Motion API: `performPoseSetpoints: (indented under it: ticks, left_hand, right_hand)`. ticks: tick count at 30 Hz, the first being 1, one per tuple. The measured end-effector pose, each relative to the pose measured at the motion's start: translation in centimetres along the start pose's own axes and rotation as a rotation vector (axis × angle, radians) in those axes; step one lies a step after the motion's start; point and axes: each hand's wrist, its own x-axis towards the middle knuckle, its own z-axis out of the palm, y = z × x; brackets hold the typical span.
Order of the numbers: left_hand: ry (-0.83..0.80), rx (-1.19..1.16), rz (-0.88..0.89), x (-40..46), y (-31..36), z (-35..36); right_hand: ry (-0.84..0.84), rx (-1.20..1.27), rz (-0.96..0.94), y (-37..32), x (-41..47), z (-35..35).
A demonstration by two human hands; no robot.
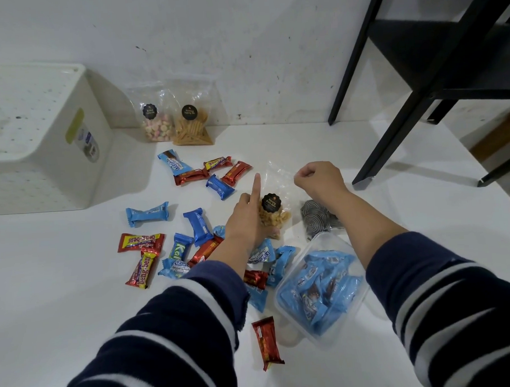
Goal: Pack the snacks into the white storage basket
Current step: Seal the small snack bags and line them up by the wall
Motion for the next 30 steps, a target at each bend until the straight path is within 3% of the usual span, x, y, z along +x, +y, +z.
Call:
performPoseSetpoints:
  ticks: [30]
  left_hand:
    - [0.010,0.153,0.118,0.1,1.2,0.0]
  right_hand:
    - [0.056,0.072,0.001,-0.4,0.1,-0.8]
